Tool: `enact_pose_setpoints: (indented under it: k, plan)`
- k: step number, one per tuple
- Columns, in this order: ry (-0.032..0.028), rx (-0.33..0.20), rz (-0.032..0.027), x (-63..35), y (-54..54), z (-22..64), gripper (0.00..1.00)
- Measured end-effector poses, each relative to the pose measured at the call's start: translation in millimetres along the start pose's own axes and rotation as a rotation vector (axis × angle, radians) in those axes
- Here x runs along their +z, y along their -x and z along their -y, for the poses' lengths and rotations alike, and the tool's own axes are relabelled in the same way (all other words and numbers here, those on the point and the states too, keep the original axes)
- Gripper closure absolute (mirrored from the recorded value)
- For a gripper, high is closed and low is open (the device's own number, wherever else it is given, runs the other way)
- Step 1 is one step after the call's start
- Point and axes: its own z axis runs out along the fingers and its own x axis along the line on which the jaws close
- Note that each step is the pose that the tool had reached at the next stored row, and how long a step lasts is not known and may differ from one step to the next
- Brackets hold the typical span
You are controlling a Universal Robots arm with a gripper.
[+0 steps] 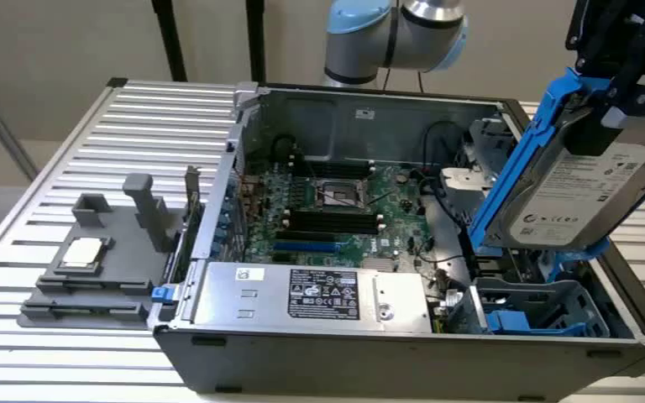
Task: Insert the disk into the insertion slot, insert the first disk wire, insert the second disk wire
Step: 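Insert the disk into the insertion slot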
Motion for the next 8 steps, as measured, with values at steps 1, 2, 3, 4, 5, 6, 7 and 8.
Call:
enact_pose_setpoints:
  k: [1,2,3,4,5,6,7,8]
  plan:
    - [0.0,0.0,0.0,0.0,0.0,0.0,0.68]
    - [0.0,0.0,0.0,0.0,0.0,0.0,0.68]
    - [0.0,0.0,-0.0001,0.0,0.0,0.0,0.68]
    - [-0.0001,0.0,0.0,0.0,0.0,0.0,0.68]
    - [0.0,0.0,0.0,0.0,0.0,0.0,0.68]
    - [0.0,0.0,0.0,0.0,0.0,0.0,0.68]
    - [0.0,0.0,0.0,0.0,0.0,0.0,0.68]
    - [0.0,0.0,0.0,0.0,0.0,0.0,0.68]
